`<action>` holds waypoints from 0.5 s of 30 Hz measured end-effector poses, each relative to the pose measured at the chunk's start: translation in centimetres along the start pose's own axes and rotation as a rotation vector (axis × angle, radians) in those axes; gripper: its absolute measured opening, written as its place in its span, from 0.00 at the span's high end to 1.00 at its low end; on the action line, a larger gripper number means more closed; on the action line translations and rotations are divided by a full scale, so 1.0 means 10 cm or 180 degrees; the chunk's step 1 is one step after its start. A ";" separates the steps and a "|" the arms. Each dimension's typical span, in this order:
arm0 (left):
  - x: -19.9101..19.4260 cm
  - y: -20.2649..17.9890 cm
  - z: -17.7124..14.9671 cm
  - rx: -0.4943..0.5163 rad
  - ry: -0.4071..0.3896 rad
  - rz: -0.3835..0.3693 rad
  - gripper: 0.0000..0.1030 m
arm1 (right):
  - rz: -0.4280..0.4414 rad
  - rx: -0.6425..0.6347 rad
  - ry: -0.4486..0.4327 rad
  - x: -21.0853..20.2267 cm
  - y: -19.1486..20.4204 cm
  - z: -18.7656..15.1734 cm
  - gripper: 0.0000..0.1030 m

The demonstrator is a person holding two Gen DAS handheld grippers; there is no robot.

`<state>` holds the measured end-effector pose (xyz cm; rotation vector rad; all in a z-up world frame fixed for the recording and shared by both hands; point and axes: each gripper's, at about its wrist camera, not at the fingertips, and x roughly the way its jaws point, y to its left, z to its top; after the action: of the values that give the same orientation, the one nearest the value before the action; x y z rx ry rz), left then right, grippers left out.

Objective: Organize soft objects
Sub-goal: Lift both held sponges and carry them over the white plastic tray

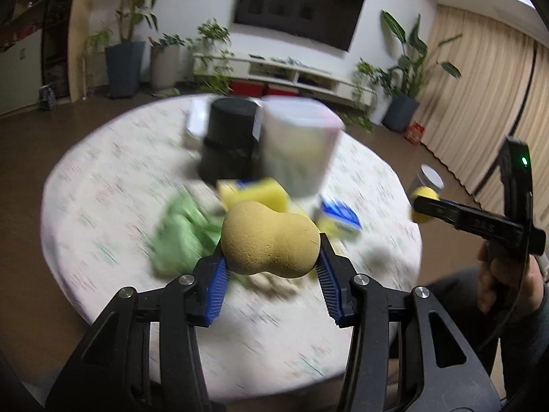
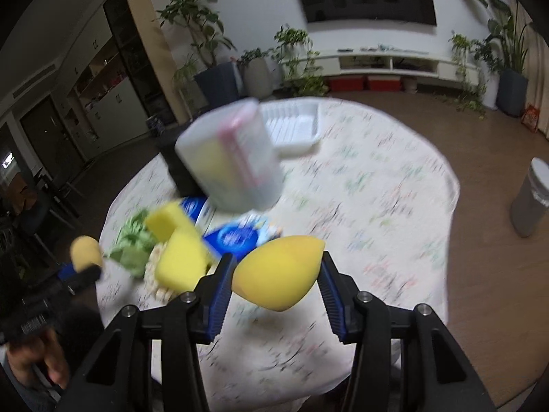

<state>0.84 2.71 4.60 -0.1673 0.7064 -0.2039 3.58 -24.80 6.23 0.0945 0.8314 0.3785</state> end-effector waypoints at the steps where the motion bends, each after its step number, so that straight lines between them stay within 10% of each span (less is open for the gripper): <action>1: -0.01 0.06 0.07 -0.0016 -0.0019 0.0009 0.57 | -0.0029 -0.0016 -0.0031 -0.02 -0.01 0.05 0.50; 15: 0.38 0.86 1.07 -0.0046 -0.0103 0.0298 0.57 | -0.0235 -0.0114 -0.0210 0.41 -0.24 0.98 0.50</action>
<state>11.81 11.03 8.27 -0.1505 0.6822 -0.1063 14.03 -24.88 9.37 0.0428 0.7606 0.3192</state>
